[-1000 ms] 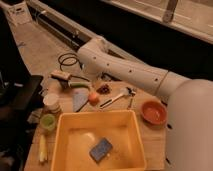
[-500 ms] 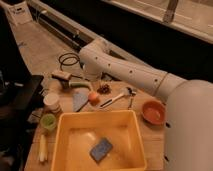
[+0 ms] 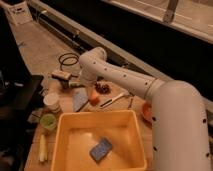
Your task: Place towel in paper cup
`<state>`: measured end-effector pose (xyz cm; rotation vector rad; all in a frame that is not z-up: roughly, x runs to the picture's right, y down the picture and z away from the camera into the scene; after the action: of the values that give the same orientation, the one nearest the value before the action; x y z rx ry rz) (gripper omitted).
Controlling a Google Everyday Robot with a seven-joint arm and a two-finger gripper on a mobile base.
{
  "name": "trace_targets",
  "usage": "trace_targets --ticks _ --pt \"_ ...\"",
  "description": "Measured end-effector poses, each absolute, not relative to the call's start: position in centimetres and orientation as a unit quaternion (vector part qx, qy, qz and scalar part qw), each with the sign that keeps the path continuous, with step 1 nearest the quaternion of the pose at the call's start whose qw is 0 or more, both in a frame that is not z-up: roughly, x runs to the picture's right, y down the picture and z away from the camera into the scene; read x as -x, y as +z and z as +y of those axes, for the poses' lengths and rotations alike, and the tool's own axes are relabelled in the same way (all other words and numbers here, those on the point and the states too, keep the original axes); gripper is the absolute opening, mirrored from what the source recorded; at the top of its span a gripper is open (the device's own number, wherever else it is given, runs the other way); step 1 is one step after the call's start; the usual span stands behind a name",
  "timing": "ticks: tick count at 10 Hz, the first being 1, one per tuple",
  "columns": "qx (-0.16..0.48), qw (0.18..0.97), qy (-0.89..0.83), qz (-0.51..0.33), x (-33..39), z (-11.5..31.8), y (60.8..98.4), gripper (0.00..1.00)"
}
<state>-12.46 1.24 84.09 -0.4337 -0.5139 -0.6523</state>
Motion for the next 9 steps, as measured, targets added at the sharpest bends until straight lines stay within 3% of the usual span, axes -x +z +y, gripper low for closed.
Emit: trace_targets --ticks 5,9 --pt "0.256 0.86 -0.32 -0.304 17.0 5.0 87.5 0.65" --pt "0.273 0.853 -0.324 -0.305 17.3 5.7 88.0 0.65"
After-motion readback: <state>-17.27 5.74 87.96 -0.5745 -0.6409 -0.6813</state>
